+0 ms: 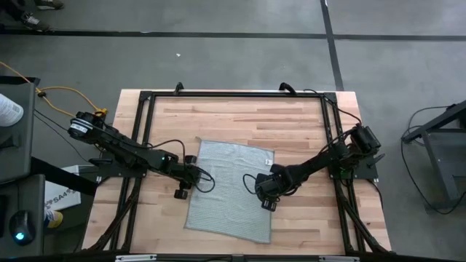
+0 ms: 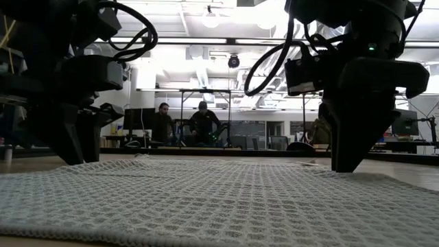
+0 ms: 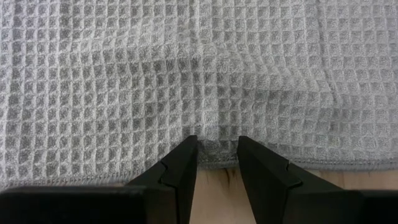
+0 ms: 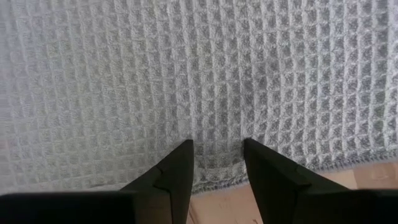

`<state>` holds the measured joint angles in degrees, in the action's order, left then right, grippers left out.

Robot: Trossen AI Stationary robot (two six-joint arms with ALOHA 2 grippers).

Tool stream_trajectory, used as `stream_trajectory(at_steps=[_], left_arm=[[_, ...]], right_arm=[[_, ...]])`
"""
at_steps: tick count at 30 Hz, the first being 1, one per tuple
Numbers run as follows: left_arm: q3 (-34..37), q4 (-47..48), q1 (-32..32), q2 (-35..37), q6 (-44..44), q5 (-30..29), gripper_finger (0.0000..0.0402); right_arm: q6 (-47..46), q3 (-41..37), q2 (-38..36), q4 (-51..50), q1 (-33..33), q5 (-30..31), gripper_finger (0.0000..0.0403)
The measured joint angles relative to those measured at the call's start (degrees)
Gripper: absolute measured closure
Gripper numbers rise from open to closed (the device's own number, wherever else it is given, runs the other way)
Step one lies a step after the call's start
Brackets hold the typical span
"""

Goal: Fold microfiber towels
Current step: Fold the gray towel

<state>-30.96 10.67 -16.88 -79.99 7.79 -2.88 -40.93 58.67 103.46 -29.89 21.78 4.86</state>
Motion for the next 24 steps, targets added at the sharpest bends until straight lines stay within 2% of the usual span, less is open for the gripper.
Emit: stream_trajectory(at_steps=[14, 19, 24], left_arm=[[0.00, 1.93, 0.00, 0.02, 3.21, -0.06, 0.0284], [0.04, 1.94, 0.00, 0.00, 3.21, -0.12, 0.0290], [0.04, 1.96, 0.00, 0.00, 3.19, -0.29, 0.0332]], right_arm=[[-4.20, 0.00, 0.00, 0.20, 0.75, -1.02, 0.0271], [-4.50, 0.00, 0.00, 0.13, 1.03, -1.87, 0.0304], [-4.23, 0.00, 0.00, -0.08, 1.03, -1.05, 0.0358]])
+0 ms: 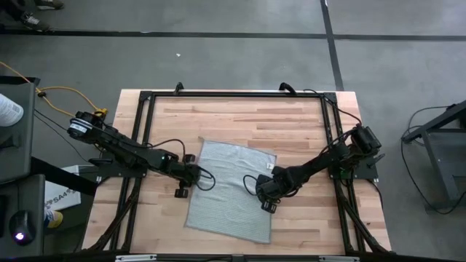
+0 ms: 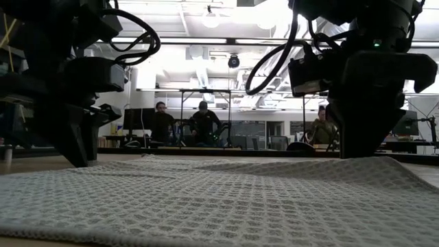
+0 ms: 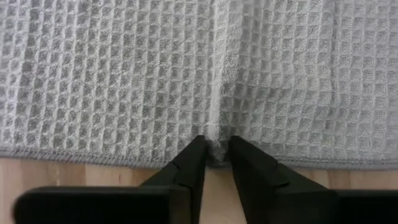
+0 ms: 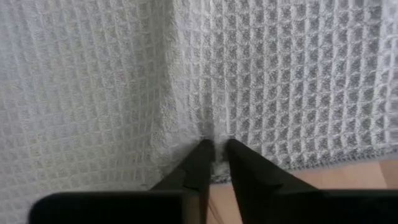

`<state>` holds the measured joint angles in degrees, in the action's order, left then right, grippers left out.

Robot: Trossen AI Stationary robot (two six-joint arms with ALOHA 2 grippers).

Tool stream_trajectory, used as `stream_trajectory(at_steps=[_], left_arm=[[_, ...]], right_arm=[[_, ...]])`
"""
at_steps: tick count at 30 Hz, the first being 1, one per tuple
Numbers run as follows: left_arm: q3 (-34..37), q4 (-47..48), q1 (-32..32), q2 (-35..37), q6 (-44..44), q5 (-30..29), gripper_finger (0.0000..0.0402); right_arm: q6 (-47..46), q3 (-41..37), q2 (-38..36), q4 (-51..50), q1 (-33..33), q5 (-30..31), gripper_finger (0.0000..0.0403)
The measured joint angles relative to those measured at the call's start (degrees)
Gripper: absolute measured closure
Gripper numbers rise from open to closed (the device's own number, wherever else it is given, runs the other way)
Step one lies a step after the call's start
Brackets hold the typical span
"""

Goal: Fold microfiber towels
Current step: Fold the gray towel

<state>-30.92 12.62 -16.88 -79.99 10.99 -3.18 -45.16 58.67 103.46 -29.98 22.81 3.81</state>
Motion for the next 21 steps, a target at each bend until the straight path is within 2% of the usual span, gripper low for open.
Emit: stream_trajectory(at_steps=[3, 6, 16, 21], left_arm=[[0.02, 0.13, 0.00, 0.00, 0.00, 0.10, 0.0368], [0.02, 0.17, 0.00, 0.00, -0.02, 0.13, 0.0394], [0.04, 0.12, 0.00, -0.02, -0.16, 0.15, 0.0396], [0.04, 0.11, 0.00, -0.03, -0.17, 0.17, 0.0396]], right_arm=[[0.44, -0.02, 0.00, 0.00, -0.02, 0.20, 0.0391], [1.64, -0.02, 0.00, -0.03, -0.02, 0.64, 0.0397], [3.04, -0.04, 0.04, 0.04, -0.02, 5.97, 0.0399], [3.16, -0.07, 0.07, 0.04, -0.07, 6.12, 0.0400]])
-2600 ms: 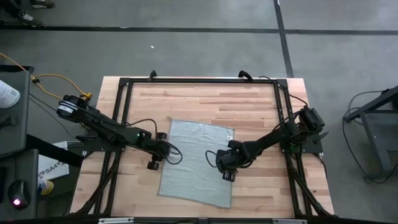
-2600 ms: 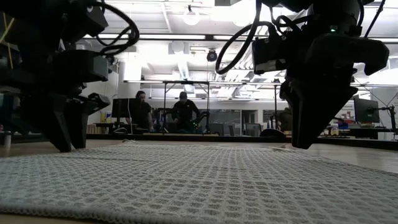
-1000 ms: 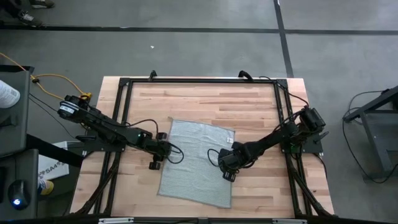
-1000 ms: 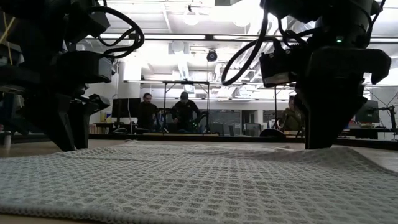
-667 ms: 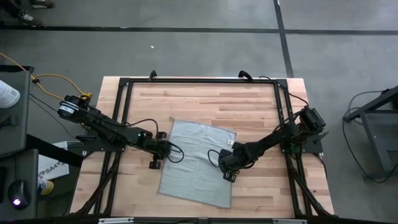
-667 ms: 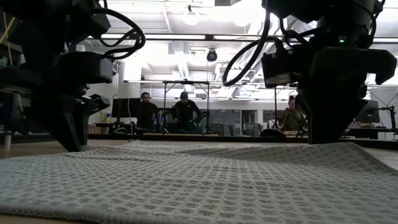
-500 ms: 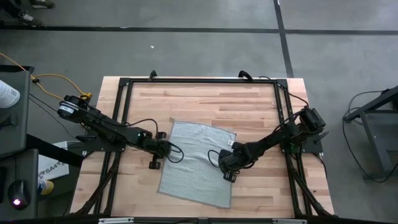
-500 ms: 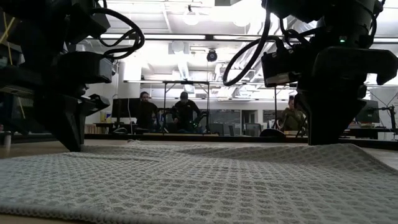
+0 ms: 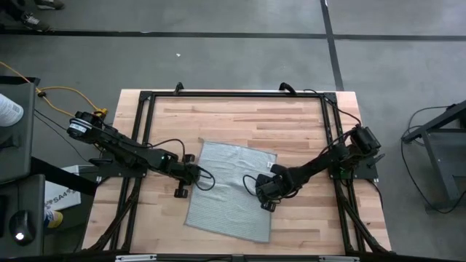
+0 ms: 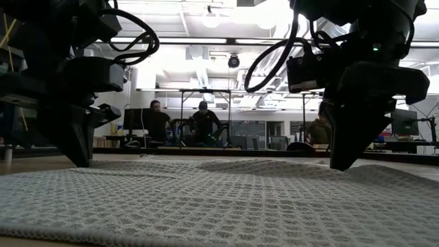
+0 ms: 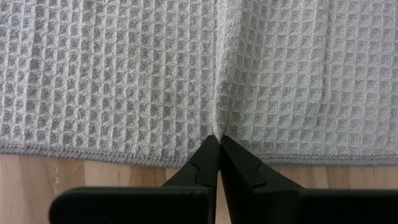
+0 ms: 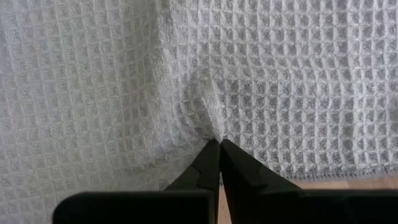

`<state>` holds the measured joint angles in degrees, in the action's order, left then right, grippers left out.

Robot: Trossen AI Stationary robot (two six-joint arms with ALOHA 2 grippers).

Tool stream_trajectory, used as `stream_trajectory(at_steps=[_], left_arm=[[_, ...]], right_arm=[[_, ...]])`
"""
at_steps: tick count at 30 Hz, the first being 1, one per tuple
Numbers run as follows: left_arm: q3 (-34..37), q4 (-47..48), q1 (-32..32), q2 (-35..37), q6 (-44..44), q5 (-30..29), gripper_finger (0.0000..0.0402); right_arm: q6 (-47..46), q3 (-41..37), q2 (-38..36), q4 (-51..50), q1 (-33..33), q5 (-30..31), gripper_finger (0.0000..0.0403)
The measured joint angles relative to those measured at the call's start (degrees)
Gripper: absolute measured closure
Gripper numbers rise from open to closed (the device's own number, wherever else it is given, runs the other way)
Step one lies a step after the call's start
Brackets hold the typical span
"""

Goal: Fold microfiber towels
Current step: Fold the gray towel

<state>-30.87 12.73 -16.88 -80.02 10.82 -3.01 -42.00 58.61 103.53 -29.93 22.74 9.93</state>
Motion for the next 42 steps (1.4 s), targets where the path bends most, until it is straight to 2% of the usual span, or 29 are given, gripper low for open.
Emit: stream_trajectory(at_steps=[8, 18, 25, 34, 39, 42], left_arm=[[0.00, -0.04, 0.02, -0.01, 0.00, 0.76, 0.0386], [-0.01, -0.20, -0.02, -0.01, -0.02, 1.46, 0.0308], [-0.12, -0.17, -0.04, 0.15, -0.32, 1.36, 0.0273], [-3.77, 4.26, -0.02, 1.45, -3.49, 1.02, 0.0263], [-3.81, 5.04, 0.00, 1.47, -3.27, 0.94, 0.0263], [-3.82, 5.79, 0.00, 1.48, -3.07, 0.52, 0.0263]], right_arm=[[-0.17, 0.01, 0.00, 0.02, -0.02, -2.32, 0.0400], [-0.14, 0.04, 0.00, -0.02, -0.26, -3.89, 0.0400], [0.12, 0.04, -0.02, -0.38, -1.10, -3.81, 0.0400], [0.24, 0.07, -0.04, -2.10, -1.11, -1.75, 0.0400], [0.80, 0.07, -0.04, -3.28, -1.16, 2.03, 0.0400], [1.55, 0.07, -0.04, -3.39, -1.61, 1.92, 0.0399]])
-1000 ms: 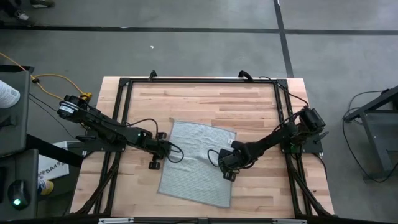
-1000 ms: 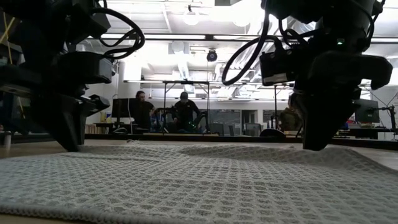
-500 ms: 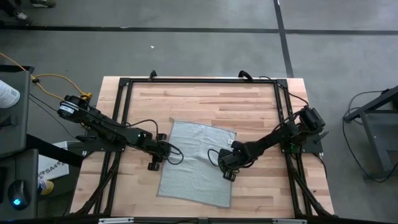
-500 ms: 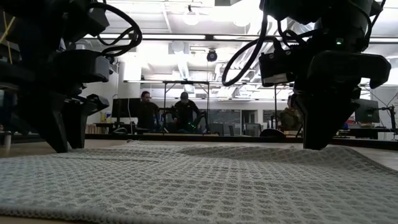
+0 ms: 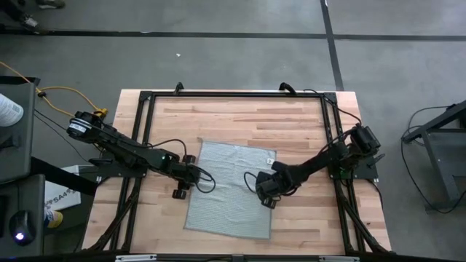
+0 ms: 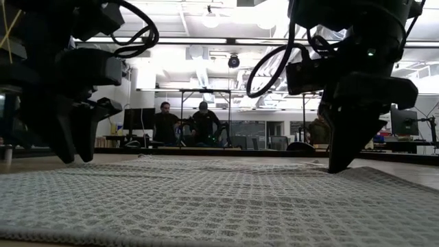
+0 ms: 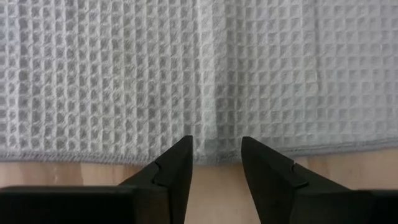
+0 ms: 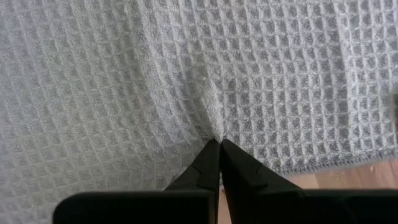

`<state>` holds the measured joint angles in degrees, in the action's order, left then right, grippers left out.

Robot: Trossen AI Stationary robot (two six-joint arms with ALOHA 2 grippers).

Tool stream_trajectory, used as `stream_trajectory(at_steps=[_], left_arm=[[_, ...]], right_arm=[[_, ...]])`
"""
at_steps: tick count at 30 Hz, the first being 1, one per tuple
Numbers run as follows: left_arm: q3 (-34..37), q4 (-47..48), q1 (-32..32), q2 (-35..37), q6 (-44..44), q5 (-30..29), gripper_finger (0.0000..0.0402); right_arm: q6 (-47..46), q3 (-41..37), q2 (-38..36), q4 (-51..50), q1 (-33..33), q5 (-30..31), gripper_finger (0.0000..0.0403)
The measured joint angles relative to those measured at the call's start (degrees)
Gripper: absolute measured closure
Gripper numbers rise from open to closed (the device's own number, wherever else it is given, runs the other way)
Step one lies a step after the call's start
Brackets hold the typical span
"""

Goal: Fold microfiber towels
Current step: Fold the gray towel

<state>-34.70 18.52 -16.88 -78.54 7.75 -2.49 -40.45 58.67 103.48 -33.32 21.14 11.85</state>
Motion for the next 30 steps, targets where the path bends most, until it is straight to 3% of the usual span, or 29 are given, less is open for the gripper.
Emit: stream_trajectory(at_steps=[7, 30], left_arm=[[-0.02, 0.13, 0.00, 0.06, -2.00, -4.65, 0.0263], [-0.11, -2.43, 0.19, -1.46, -4.64, -5.37, 0.0263]], right_arm=[[0.20, 0.00, 0.00, 0.09, -0.69, -1.41, 0.0399], [0.07, 0.00, 0.00, 0.92, -0.67, -2.85, 0.0399]])
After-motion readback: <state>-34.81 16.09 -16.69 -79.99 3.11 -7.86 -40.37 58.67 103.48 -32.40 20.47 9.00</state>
